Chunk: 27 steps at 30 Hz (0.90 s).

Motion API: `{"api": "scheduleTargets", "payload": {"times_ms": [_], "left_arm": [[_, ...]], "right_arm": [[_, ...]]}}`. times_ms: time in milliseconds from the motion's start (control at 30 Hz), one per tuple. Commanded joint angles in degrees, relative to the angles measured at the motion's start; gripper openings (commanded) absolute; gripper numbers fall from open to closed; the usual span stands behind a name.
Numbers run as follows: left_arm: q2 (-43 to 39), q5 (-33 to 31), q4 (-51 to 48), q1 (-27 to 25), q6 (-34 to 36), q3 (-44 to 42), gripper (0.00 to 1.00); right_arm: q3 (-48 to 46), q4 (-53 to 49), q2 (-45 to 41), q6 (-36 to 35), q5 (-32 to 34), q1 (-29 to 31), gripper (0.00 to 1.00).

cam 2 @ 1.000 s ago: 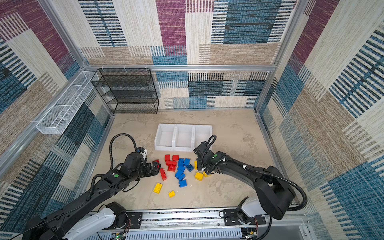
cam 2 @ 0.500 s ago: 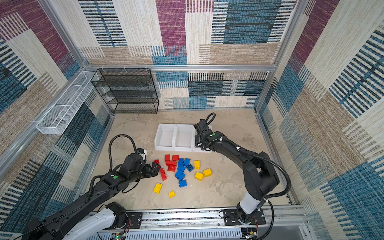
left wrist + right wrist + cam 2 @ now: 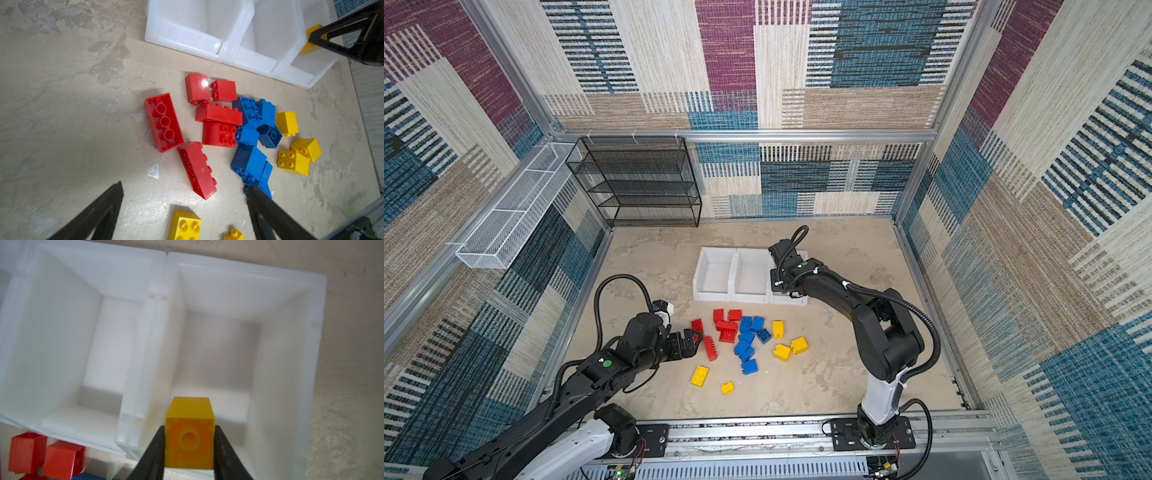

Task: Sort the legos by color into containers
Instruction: 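Lift the yellow brick with the right gripper and drop it into the compartment nearest it, then grasp a red brick with the left gripper while the right gripper hovers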

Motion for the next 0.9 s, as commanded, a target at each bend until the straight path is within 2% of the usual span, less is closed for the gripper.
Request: {"api": "scheduleTargets", "payload": {"times_ms": [0,167,500,867], "left_arm": [[0.2,-0.7,-0.7,0.0,-1.2,-0.1,0.96],[0.3,-0.6,-0.6,0.0,-1.3,-0.1,0.96],[1.1,0.1,-1.8,-0.1,-1.0,-0.2,0.92],[5.1,3.4,-2.8,-0.2,-1.5,0.7,0.87]], "right_arm": [[0.4,1.0,-0.4,0.4,0.2,0.1,0.46],[0.8,0.2,-1.1,0.4,0.6,0.0,0.54],[-0.3,-0.5,-4.2,1.2,0.4,0.0,0.57],[-9.3,0.1,-14.5,3.6,-0.4,0.1,0.57]]}}
